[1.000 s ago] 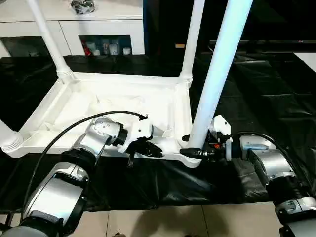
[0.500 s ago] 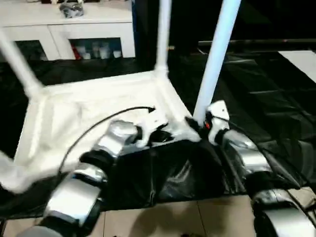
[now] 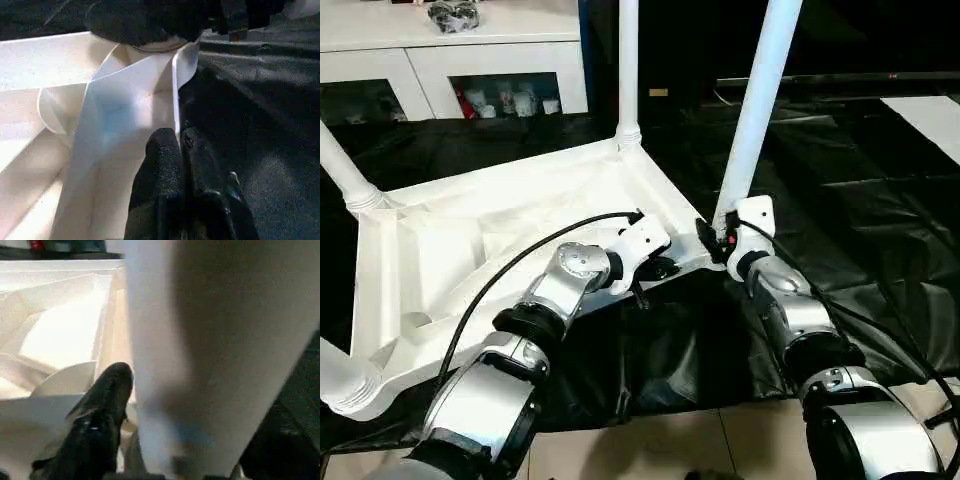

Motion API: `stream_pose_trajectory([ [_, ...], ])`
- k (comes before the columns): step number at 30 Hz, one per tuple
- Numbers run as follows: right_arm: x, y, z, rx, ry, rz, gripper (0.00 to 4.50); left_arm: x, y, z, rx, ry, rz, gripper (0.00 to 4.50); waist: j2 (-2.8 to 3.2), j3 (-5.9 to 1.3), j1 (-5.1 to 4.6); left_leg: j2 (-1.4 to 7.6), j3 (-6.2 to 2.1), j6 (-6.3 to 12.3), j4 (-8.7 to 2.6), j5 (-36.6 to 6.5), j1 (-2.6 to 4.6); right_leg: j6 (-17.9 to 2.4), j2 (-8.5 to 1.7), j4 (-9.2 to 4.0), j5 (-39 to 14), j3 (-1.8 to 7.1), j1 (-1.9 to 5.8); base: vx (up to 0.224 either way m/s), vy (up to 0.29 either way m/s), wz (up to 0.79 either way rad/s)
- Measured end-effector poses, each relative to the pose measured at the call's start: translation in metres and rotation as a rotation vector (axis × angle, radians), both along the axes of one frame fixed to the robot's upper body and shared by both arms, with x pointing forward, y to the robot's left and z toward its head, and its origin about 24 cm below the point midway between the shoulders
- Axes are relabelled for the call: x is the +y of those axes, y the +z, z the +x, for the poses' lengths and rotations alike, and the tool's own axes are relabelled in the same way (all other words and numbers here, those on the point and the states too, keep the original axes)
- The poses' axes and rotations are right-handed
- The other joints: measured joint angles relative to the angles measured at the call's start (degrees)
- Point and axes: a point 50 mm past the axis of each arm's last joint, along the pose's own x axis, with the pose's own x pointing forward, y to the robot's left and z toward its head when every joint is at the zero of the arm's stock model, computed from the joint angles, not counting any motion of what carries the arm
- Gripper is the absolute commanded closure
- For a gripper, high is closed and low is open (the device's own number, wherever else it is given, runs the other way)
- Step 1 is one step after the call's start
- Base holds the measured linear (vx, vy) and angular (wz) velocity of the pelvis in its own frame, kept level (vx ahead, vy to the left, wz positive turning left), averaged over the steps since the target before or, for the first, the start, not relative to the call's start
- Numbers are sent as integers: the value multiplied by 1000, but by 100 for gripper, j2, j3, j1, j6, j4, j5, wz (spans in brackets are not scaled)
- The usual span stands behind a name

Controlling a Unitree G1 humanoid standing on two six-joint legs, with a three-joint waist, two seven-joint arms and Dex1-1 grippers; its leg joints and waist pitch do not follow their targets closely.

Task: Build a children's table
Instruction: Rotate leg to tighten

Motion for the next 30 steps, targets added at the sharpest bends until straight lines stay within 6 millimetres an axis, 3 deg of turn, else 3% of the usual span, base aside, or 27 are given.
stream_pose_trajectory([
  [7,-7,4,-4,7,233,-23,154,23,5,0,-2,-68,14,450,2,1,-8,6,-1,2,6,2,-57,-6,2,31,2,-3,-63,0,0,0],
  [19,-20,1,-33,100,707,-33,154,51,5,-13,109,-288,18,450,3,3,261,44,13,1,37,1,-45,-10,5,45,3,-2,-60,0,0,0],
  [21,-23,3,-37,128,775,-30,187,53,5,-15,115,-327,28,450,3,3,296,46,14,2,39,1,-43,-10,5,47,3,-1,-54,0,0,0],
  [30,-26,5,-48,189,914,-5,202,58,5,-19,142,-408,42,450,4,2,424,50,16,1,56,2,-38,-8,4,52,2,-1,-44,0,0,0],
])
